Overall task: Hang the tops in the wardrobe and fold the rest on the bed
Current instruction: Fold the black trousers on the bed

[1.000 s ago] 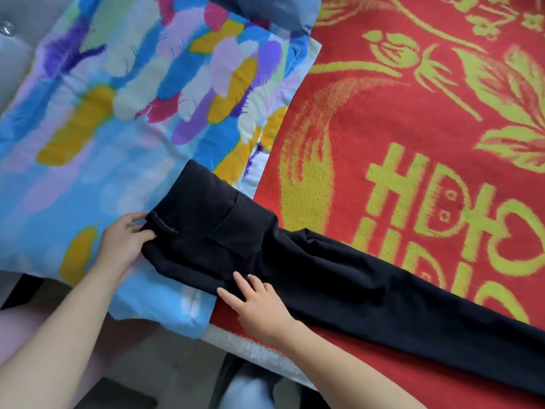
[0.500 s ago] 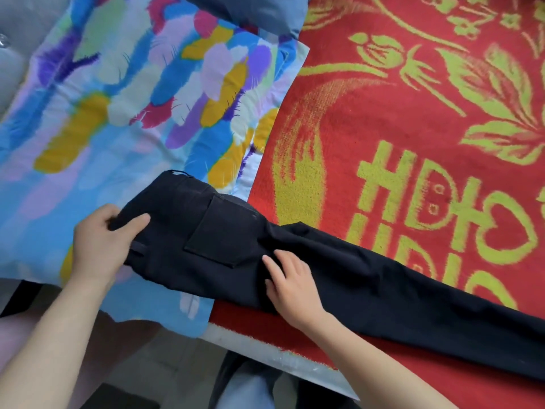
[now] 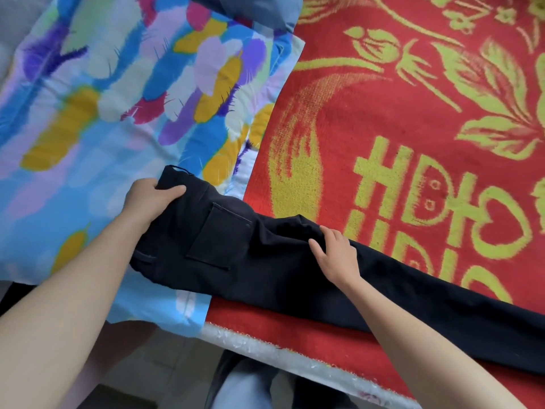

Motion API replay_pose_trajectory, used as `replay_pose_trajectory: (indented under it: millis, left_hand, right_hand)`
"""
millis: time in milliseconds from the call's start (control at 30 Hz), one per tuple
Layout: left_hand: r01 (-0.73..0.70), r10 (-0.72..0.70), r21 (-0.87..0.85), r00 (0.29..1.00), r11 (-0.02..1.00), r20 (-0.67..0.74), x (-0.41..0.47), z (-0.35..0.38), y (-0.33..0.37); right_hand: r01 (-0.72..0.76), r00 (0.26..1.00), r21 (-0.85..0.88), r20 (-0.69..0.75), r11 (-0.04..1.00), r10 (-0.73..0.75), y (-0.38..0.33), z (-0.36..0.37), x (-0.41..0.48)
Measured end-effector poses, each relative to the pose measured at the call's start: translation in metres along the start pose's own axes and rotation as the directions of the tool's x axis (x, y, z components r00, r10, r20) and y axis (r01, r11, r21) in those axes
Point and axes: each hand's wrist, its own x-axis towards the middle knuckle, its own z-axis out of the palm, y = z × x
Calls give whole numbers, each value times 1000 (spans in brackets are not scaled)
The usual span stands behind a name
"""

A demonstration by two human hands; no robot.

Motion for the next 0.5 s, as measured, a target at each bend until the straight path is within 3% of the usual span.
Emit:
replay_pose_trajectory:
  millis: [100, 233, 367, 433, 500]
  left_hand:
    - [-73, 72, -69, 997, 995, -25, -4, -2, 1]
    - [-154, 135, -165, 983, 974, -124, -9, -9, -7]
    - [-173, 120, -224, 965, 959, -232, 0, -6, -16]
    - [-177, 98, -189, 926, 966, -363, 8, -8, -20]
    - [-90, 52, -63, 886, 994, -460, 9, -10, -23]
  right_hand:
    - [22, 998, -38, 61, 999, -19, -11, -5, 18]
    - [-67, 978, -52, 196, 996, 76, -27, -9, 47]
    - [-160, 973, 329, -106, 931, 204, -34, -28, 69]
    - [-150, 973, 263, -132, 953, 189, -39, -32, 74]
    - [-160, 986, 93, -25, 983, 163, -42, -28, 72]
